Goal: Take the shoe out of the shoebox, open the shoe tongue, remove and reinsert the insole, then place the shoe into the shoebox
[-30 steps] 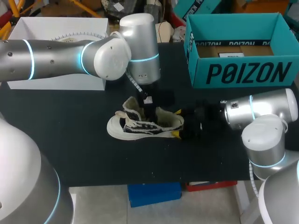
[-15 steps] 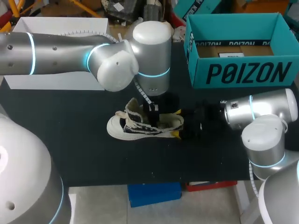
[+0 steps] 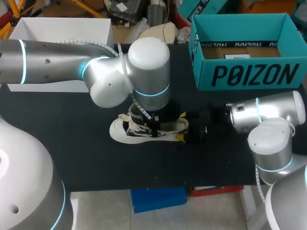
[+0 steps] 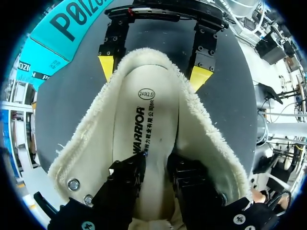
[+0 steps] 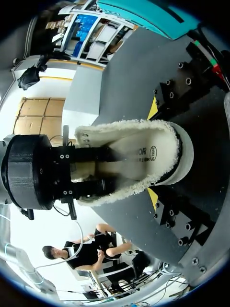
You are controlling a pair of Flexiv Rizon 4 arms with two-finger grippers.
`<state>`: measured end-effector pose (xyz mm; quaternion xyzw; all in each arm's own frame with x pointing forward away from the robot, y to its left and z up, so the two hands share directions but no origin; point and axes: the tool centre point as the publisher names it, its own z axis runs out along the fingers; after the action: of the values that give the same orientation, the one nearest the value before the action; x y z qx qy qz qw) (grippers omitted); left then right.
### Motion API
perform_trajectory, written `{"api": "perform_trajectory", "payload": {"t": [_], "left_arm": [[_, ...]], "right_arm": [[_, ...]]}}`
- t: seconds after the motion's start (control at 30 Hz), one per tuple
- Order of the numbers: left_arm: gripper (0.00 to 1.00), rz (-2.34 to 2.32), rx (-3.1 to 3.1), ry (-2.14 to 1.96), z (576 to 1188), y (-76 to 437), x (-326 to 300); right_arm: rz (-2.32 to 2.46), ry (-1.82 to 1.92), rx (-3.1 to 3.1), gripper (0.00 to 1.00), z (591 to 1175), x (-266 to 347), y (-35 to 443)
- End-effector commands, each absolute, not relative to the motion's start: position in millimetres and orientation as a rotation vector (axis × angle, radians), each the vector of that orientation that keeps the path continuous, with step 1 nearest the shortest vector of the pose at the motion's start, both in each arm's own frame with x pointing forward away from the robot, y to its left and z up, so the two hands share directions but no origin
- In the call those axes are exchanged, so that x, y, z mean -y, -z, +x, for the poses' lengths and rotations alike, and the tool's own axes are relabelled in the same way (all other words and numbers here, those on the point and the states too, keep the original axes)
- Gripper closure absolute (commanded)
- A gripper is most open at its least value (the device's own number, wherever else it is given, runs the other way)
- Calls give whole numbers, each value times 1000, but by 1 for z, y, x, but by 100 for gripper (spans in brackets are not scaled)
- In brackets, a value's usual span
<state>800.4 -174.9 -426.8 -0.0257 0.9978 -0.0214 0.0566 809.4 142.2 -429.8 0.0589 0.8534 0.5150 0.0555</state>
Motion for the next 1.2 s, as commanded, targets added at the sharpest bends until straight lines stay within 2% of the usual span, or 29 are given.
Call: {"api": "perform_trajectory", "payload": {"t": [0.03, 0.13, 0.33, 0.57, 0.73, 0.87, 0.93, 1.1, 1.17, 1.2], "left_arm": [[60, -68, -2884, 25, 796, 464, 169], [62, -75, -2822, 16, 800, 470, 169], [58, -120, -2639, 36, 813, 478, 167], [57, -218, -2498, 170, 830, 466, 160], [63, -233, -2424, 227, 836, 463, 157], [71, -246, -2399, 250, 837, 462, 158], [78, -240, -2407, 250, 837, 462, 159], [85, -186, -2511, 201, 835, 470, 165], [99, -171, -2571, 186, 834, 474, 166], [100, -148, -2614, 171, 834, 475, 167]], "right_arm": [[183, -1560, -2590, 100, 808, -142, 434], [183, -1560, -2590, 100, 808, -142, 434], [183, -1560, -2590, 100, 808, -142, 434], [183, -1560, -2590, 100, 808, -142, 434], [183, -1560, -2590, 100, 808, -142, 434], [183, -1560, -2590, 100, 808, -142, 434], [183, -1560, -2590, 100, 808, -142, 434], [183, -1560, -2590, 100, 808, -142, 434], [183, -1560, -2590, 100, 808, -142, 434], [183, -1560, -2590, 100, 808, -142, 434]]}}
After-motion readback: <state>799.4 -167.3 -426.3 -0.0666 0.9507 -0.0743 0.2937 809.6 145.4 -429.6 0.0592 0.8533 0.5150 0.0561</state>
